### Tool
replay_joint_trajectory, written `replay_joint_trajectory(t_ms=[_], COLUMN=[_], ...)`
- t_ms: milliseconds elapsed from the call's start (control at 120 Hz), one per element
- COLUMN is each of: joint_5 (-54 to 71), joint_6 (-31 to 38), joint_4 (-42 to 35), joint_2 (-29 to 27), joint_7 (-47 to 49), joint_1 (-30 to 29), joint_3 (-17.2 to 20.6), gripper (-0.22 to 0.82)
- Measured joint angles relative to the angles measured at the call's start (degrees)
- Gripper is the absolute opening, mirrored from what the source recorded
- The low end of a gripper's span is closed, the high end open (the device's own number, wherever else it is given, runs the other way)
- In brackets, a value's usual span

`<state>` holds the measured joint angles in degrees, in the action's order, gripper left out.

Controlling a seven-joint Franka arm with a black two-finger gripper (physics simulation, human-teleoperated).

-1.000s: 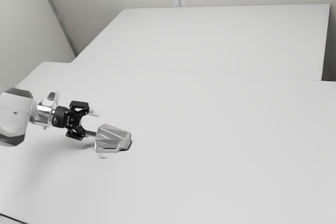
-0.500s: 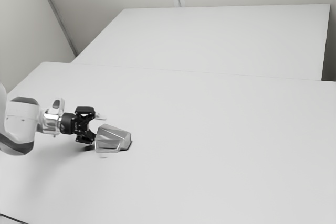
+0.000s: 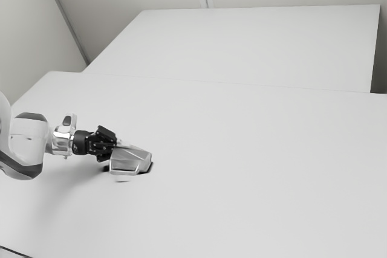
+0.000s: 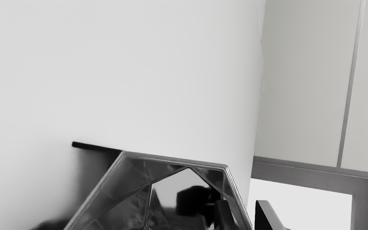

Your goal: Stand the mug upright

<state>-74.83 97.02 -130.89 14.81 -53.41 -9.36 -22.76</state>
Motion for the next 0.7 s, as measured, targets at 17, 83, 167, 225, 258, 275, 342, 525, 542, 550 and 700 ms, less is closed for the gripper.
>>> replay_joint_trajectory(t_ms=[17, 83, 167, 225, 258, 275, 342, 525, 542, 550, 700], joint_5=[0.0, 0.0, 0.0, 0.1, 0.2, 0.3, 1.0, 17.0, 18.9, 20.2, 46.7], joint_6=[0.0, 0.0, 0.1, 0.1, 0.2, 0.2, 0.6, 5.9, 6.7, 7.2, 12.8], joint_4=[0.0, 0.0, 0.1, 0.3, 0.5, 0.6, 2.1, 13.3, 13.9, 14.3, 21.8], joint_2=[0.0, 0.0, 0.0, -0.2, -0.5, -0.7, -1.8, -5.0, -5.5, -5.7, -10.0], joint_7=[0.0, -0.2, -0.4, -0.5, -0.5, -0.6, -0.7, -0.2, 0.0, 0.1, 5.2], joint_1=[0.0, 0.0, 0.0, 0.0, 0.1, 0.1, 0.1, 0.1, 0.1, 0.1, 0.5], joint_3=[0.0, 0.1, 0.3, 0.5, 0.6, 0.7, 1.3, 3.5, 4.0, 4.4, 11.6], gripper=[-0.09, -0.11, -0.12, -0.13, -0.13, -0.13, -0.14, -0.15, -0.15, -0.15, -0.17])
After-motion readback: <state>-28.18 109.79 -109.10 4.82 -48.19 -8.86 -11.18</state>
